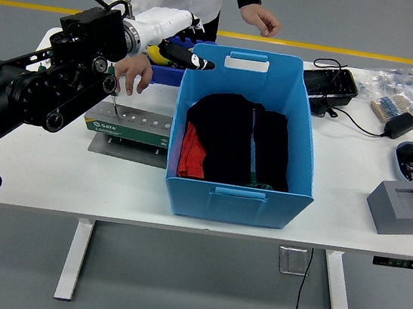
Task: Lift tool from toolbox,place it in box,lift tool from toolbox,place it in box
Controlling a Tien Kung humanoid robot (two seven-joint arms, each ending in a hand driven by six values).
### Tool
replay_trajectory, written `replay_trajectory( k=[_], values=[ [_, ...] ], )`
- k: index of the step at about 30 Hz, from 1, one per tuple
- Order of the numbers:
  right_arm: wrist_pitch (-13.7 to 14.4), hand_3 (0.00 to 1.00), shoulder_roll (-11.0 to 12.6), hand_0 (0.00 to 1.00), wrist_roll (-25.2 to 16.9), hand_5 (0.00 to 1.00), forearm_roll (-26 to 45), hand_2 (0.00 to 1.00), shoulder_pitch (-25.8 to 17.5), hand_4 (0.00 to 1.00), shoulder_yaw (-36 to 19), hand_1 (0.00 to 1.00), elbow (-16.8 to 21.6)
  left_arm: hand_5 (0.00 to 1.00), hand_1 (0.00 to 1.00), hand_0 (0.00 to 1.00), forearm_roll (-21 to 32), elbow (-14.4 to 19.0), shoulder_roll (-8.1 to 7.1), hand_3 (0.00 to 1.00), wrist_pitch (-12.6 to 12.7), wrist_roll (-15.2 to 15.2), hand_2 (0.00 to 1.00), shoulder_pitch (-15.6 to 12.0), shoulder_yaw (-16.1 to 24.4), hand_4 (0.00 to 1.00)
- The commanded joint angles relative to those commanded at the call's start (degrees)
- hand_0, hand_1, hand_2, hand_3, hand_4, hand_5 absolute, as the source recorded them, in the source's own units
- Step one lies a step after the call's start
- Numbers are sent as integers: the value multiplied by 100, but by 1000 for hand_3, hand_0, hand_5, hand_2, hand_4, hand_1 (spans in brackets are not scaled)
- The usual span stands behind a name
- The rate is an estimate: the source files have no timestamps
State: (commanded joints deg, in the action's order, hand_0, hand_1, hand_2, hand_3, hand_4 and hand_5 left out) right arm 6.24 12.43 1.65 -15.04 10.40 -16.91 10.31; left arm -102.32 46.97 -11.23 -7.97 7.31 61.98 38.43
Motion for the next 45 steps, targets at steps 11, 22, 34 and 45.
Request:
replay_trajectory(
  k=[11, 22, 34, 45],
  values=[
    [0, 584, 2, 694, 3, 716, -49, 731, -13, 792, -89, 683, 0, 751, 673, 625, -249, 381, -400, 532, -940, 563, 698, 64, -506, 917],
    [-7, 584, 10, 693, 19, 715, -129, 731, -17, 792, -143, 681, 0, 752, 668, 626, -415, 521, -581, 498, -1175, 560, 681, 96, -858, 918],
    [0, 584, 12, 693, 6, 715, -58, 731, -17, 793, -95, 682, 0, 778, 603, 602, -881, 385, -650, 464, -1170, 431, 611, 156, -1442, 927],
    [-1, 585, 7, 694, 7, 715, -58, 732, -42, 794, -61, 682, 0, 785, 600, 609, -1063, 237, -650, 468, -1136, 347, 596, 160, -1783, 935]
  ],
)
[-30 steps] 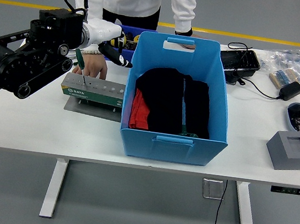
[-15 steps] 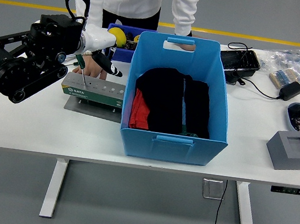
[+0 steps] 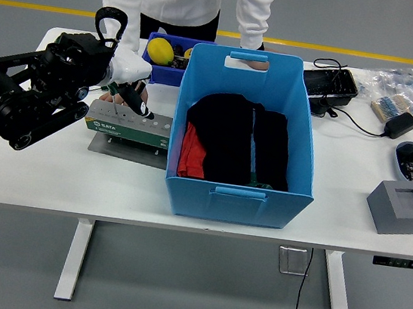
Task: Lift tool from toolbox,place it in box,lift tool from toolbox,place it in box
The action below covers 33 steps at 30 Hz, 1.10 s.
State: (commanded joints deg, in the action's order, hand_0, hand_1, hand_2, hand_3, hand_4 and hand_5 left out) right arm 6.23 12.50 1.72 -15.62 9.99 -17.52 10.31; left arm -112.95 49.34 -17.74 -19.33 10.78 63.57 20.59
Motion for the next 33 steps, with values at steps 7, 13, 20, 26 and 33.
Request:
replay_trajectory(
  k=[7, 13, 20, 26, 33],
  values=[
    [6, 583, -6, 693, 3, 715, -1, 732, -11, 793, 8, 683, 0, 786, 599, 607, -204, -143, 30, 468, 22, -15, 591, -7, -82, 936],
    [6, 584, -1, 693, -8, 716, 57, 732, 8, 794, 78, 683, 0, 784, 600, 604, -245, -268, 57, 472, 61, -52, 589, 15, -156, 935],
    [5, 584, 7, 693, -27, 716, 160, 732, 33, 793, 165, 683, 0, 778, 599, 606, -501, -436, 83, 476, 266, -220, 578, 36, -330, 939],
    [7, 584, 8, 693, -33, 716, 193, 732, 42, 793, 182, 682, 0, 778, 596, 608, -699, -432, 76, 472, 274, -236, 574, 43, -410, 939],
    [2, 583, 15, 693, -35, 716, 201, 731, 56, 793, 207, 682, 1, 775, 598, 608, -699, -510, 98, 472, 267, -246, 562, 88, -706, 940]
  ],
)
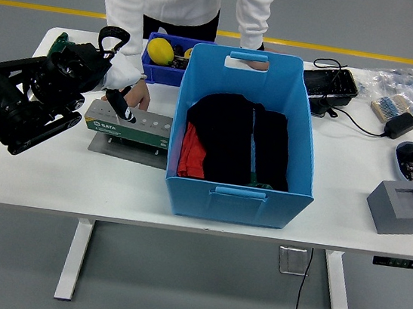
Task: Lift tool from toolbox,place it in box,lift tool from toolbox,place it in box
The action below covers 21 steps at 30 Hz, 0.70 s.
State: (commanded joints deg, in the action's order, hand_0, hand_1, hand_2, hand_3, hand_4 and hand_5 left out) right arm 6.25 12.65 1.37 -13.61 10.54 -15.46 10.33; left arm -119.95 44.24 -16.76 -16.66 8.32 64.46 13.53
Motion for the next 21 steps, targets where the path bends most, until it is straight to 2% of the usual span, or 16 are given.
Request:
replay_trajectory(
  k=[8, 16, 17, 21],
  values=[
    [3, 584, 2, 693, -3, 716, 22, 731, 11, 793, 13, 682, 0, 772, 592, 609, 2, -98, 32, 471, 4, -29, 556, 32, -275, 940],
    [0, 584, 8, 693, -3, 715, 17, 732, 24, 793, 21, 682, 4, 770, 592, 610, -23, -251, 96, 466, 69, -89, 548, 63, -376, 941],
    [0, 585, 8, 693, -3, 716, 18, 731, 24, 794, 22, 683, 4, 760, 575, 613, -25, -266, 100, 455, 70, -92, 504, 66, -388, 938],
    [0, 585, 11, 693, -8, 716, 37, 731, 29, 794, 37, 683, 3, 760, 575, 613, -31, -336, 115, 455, 83, -113, 504, 84, -443, 938]
  ],
)
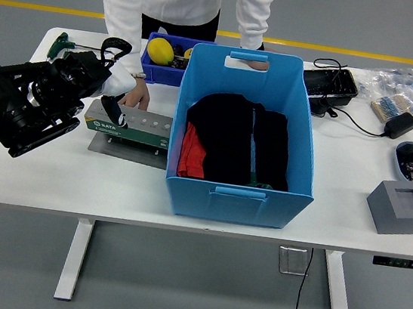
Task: Lift tool from toolbox,place it in box,lift tool from toolbox,place it in box
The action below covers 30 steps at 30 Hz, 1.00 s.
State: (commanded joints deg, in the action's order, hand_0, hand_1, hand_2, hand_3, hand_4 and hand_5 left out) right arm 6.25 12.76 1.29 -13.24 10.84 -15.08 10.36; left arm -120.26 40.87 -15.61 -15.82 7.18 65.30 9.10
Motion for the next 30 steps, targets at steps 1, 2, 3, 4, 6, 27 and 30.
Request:
replay_trajectory(
  k=[1, 2, 3, 4, 6, 27, 30],
  values=[
    [0, 585, 0, 693, 1, 716, -2, 731, 1, 794, -2, 683, 0, 760, 575, 613, -3, -8, 1, 455, 3, -4, 504, 2, -4, 938],
    [-1, 586, 0, 693, 1, 716, -2, 731, 1, 794, -2, 683, 0, 758, 489, 618, -7, -12, -1, 358, 11, -9, 389, 1, 1, 937],
    [-1, 586, 0, 693, 0, 716, 4, 731, 1, 794, 2, 683, 0, 758, 489, 618, -15, -17, -2, 358, 24, -17, 389, 0, 8, 937],
    [-1, 586, 0, 693, -1, 716, 11, 731, 1, 794, 6, 683, 0, 758, 489, 618, -22, -20, -3, 358, 31, -25, 389, -1, 11, 937],
    [-2, 586, 0, 693, -2, 716, 7, 731, 4, 794, 8, 683, -1, 758, 489, 618, -20, -22, -6, 358, 36, -34, 389, -4, 18, 937],
    [8, 585, -14, 691, 15, 716, -82, 732, -25, 794, -99, 683, -5, 674, 258, 503, 233, -260, -10, 224, 185, -205, 214, -76, -70, 944],
    [10, 585, -18, 691, 22, 716, -120, 732, -35, 794, -135, 683, -5, 674, 258, 503, 236, -321, -19, 224, 331, -299, 214, -89, -50, 944]
  ],
)
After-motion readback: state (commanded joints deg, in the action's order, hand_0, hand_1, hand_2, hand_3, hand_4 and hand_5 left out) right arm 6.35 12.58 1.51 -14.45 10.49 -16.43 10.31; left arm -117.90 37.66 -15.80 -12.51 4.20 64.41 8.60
